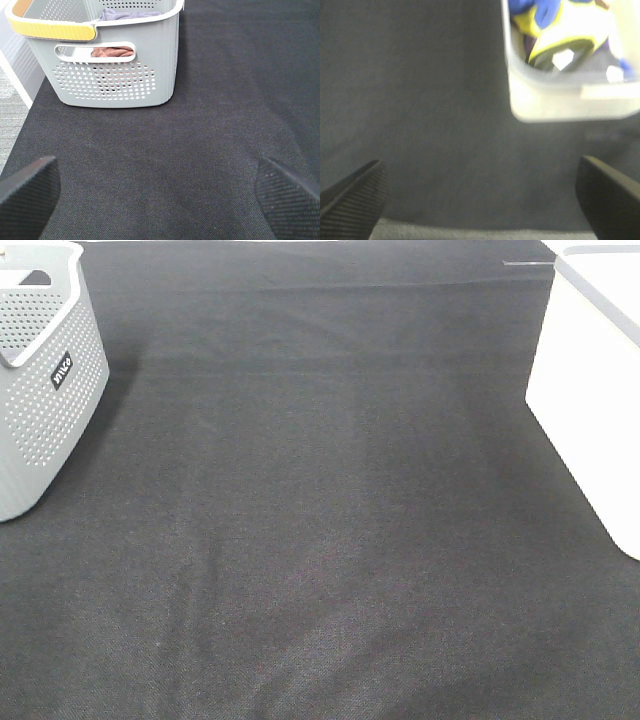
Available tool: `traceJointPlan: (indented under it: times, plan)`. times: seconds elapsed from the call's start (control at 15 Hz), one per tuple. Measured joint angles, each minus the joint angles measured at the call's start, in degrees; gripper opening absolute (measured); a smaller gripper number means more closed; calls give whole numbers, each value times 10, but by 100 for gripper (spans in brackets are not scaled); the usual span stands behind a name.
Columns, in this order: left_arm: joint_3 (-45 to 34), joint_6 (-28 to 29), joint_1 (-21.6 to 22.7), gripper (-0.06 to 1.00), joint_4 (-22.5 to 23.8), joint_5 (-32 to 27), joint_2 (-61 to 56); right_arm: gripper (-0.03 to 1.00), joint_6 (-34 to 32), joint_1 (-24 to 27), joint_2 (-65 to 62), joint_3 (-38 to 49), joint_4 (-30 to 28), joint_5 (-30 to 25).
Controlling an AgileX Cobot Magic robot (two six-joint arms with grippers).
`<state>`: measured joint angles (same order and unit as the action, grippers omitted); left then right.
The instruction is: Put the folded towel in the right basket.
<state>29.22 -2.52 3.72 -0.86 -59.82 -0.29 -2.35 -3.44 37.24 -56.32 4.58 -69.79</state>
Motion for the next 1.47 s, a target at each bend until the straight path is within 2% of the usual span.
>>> traceJointPlan:
  times: [0.2,0.33,0.47,0.8,1.0,1.47]
  plan:
    - [0,0,0,99,0,0,0,98,-10,0,-180,121,-5,-2]
    - [0,0,0,99,0,0,0,98,-5,0,-274,181,-51,24]
    - [0,0,0,99,0,0,0,98,7,0,-322,215,-67,26]
    - [0,0,0,99,0,0,0,98,9,0,-375,278,-61,26]
    - [0,0,0,99,0,0,0,96,9,0,-375,301,-59,56]
    - [0,0,0,99,0,0,0,96,9,0,-375,303,-58,65]
